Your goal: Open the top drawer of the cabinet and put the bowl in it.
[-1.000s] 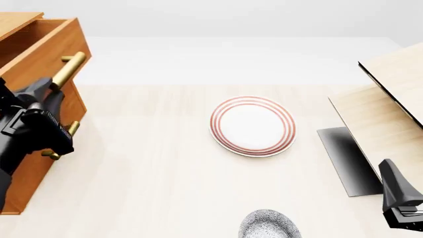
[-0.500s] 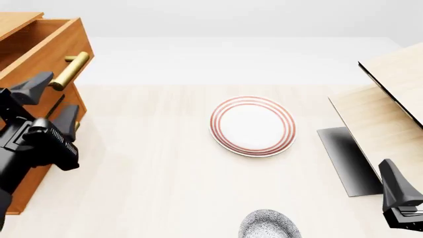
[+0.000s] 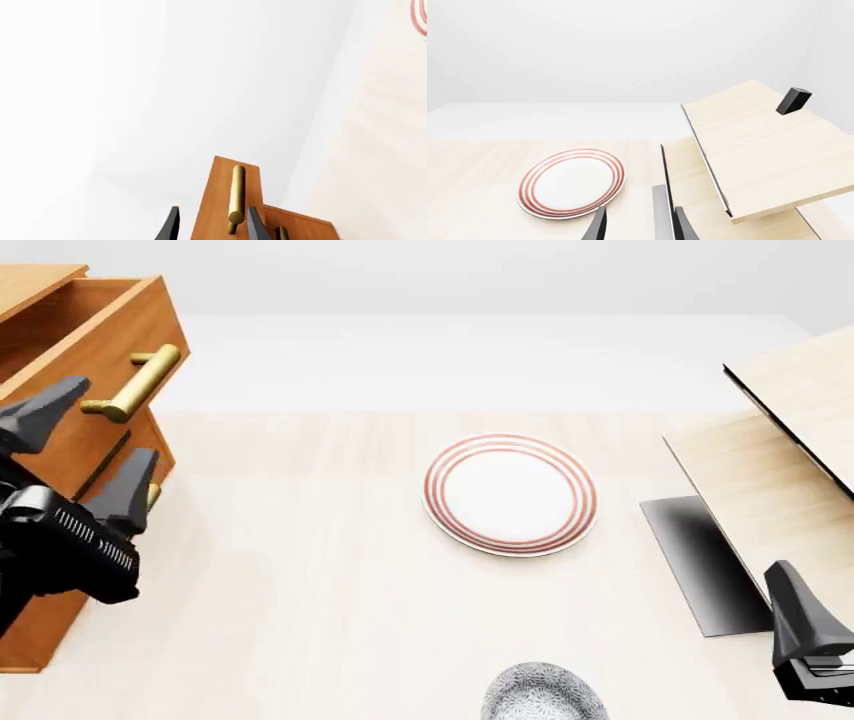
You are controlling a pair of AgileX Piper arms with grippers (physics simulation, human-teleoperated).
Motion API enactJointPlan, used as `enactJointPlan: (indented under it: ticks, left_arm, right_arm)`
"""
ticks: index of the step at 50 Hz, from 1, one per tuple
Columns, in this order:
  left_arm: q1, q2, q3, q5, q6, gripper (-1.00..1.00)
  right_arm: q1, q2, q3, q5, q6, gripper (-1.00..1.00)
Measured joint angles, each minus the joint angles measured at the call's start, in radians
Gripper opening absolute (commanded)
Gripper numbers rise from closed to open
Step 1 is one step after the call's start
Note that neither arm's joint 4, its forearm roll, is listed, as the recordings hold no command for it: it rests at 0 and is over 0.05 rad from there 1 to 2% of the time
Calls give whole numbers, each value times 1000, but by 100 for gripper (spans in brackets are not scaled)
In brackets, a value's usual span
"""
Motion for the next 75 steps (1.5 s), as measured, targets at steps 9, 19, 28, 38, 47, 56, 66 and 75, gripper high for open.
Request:
enactJointPlan:
  ticks: [9,19,28,38,47,56,66,75]
  left_arm:
    - [28,-108,-55,180,-128,100]
    - [61,-162,-129,344,-279,100]
    - [98,-180,-223,491,-433,100]
    - [147,-199,-344,648,-608,100]
    - [196,-191,-468,789,-762,100]
    - [222,-124,-608,916,-932,100]
    - [230,29,-758,1032,-1091,100]
    - [227,156,-888,1132,-1194,100]
  right_arm:
    - [0,0,0,0,0,100]
    - [0,0,0,0,0,100]
    - [0,0,0,0,0,100]
    - [0,0,0,0,0,100]
    - [0,0,0,0,0,100]
    - [0,0,0,0,0,100]
    - [0,0,0,0,0,100]
    - [0,0,0,0,0,100]
